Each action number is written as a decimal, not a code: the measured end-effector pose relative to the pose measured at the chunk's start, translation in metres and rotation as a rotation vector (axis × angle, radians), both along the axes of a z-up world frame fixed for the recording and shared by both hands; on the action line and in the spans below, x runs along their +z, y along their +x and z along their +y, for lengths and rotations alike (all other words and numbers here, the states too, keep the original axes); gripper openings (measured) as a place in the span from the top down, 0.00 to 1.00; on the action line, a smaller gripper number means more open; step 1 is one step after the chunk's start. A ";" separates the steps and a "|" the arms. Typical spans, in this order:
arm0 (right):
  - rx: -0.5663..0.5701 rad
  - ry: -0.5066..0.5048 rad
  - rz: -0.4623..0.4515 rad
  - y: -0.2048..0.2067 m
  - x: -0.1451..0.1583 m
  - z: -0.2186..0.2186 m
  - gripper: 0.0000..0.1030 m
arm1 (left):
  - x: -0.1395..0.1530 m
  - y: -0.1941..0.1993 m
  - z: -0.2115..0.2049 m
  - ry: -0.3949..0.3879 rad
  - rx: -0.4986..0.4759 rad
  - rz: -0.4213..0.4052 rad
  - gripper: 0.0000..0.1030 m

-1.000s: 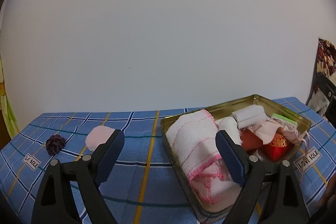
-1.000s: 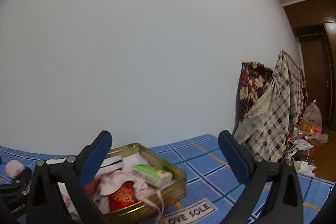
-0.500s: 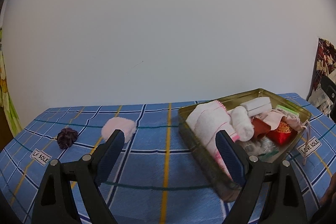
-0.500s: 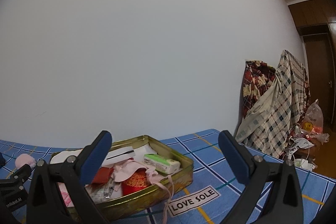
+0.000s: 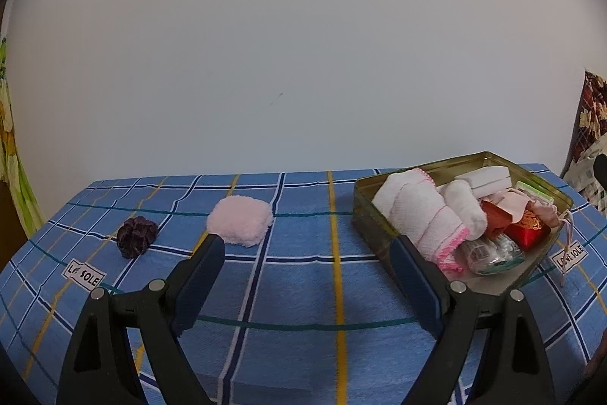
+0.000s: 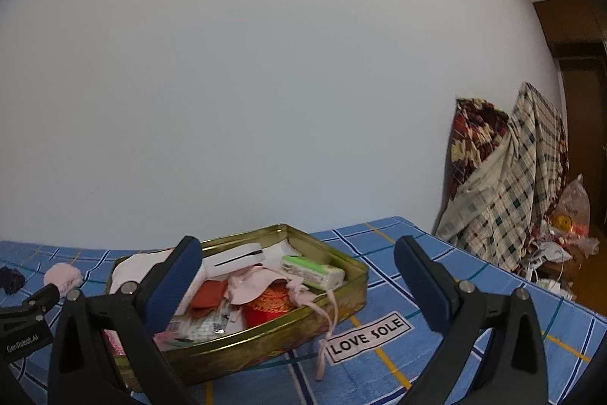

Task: Organize soft objects
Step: 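Withdraw both tools from the tin toward the scrunchie and pink puff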

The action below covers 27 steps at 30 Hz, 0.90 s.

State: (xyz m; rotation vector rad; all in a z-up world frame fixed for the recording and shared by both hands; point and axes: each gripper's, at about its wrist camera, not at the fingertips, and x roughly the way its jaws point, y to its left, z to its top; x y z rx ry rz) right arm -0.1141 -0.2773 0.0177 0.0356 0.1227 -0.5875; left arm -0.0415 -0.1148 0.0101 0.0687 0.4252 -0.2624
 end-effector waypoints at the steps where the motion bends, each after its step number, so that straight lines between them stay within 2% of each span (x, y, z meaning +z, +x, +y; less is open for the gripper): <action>1: 0.008 -0.010 0.009 0.002 0.000 0.004 0.00 | 0.000 0.001 0.002 -0.001 0.000 0.003 0.12; 6: 0.057 -0.021 0.034 0.011 -0.001 0.024 0.00 | -0.003 0.009 0.014 -0.003 0.018 0.019 0.12; 15: 0.150 0.015 0.063 0.038 -0.006 0.067 0.00 | -0.007 0.028 0.044 0.002 0.067 0.047 0.12; 27: 0.260 0.027 0.087 0.072 -0.012 0.122 0.00 | -0.012 0.069 0.110 0.031 0.207 0.074 0.12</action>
